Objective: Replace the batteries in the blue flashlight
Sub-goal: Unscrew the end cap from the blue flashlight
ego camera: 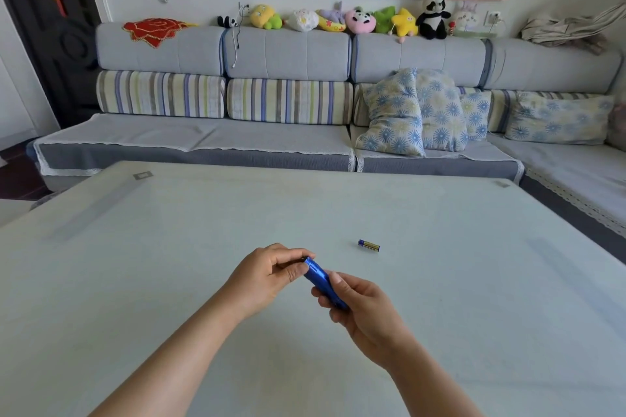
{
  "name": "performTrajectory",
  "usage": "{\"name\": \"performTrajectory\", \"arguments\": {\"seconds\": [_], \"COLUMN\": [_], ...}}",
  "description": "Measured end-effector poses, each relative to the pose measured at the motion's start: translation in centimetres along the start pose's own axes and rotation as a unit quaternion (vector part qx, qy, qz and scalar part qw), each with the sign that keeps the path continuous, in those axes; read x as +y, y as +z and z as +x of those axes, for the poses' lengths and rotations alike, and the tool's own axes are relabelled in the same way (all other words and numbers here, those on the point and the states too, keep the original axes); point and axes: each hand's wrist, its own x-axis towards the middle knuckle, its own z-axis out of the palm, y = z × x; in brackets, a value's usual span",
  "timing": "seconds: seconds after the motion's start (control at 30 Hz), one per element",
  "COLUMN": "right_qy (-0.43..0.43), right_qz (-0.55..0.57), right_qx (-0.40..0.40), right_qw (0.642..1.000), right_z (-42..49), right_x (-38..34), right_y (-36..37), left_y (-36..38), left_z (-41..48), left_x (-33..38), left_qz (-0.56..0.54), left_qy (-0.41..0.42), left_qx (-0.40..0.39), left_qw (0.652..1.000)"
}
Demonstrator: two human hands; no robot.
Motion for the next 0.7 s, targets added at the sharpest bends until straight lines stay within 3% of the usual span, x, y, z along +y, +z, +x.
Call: {"name": "performTrajectory", "arguments": {"seconds": [0.17, 0.33, 0.47, 0.57, 0.7], "right_qy": [-0.046, -0.061, 0.02, 0.083, 0.057], "right_qz": [-0.067, -0.028, 0.048, 0.013, -0.004], "right_qx": [0.037, 0.078, 0.053, 0.061, 0.068], "right_qw": [0.996, 0.995, 0.997, 0.995, 0.996], "right_z": [0.0, 0.3, 0.2, 0.1, 0.3], "right_x": [-0.2, -0.3, -0.9, -1.2, -1.2], "right_y": [0.2, 0.5, 0.6, 0.5, 0.2], "left_y": [0.0, 0.2, 0.2, 0.0, 0.1], "left_z": [-0.2, -0.2, 0.0, 0.0, 0.1], "left_x": [-0.1, 0.2, 0.4, 0.2, 0.1], "left_qz": [0.005, -0.007, -0.021, -0.027, -0.027], "left_qy": [0.002, 0.006, 0.021, 0.025, 0.026], "left_qx": [0.011, 0.034, 0.055, 0.055, 0.06], "left_qw": [1.0, 0.999, 0.998, 0.998, 0.997]}}
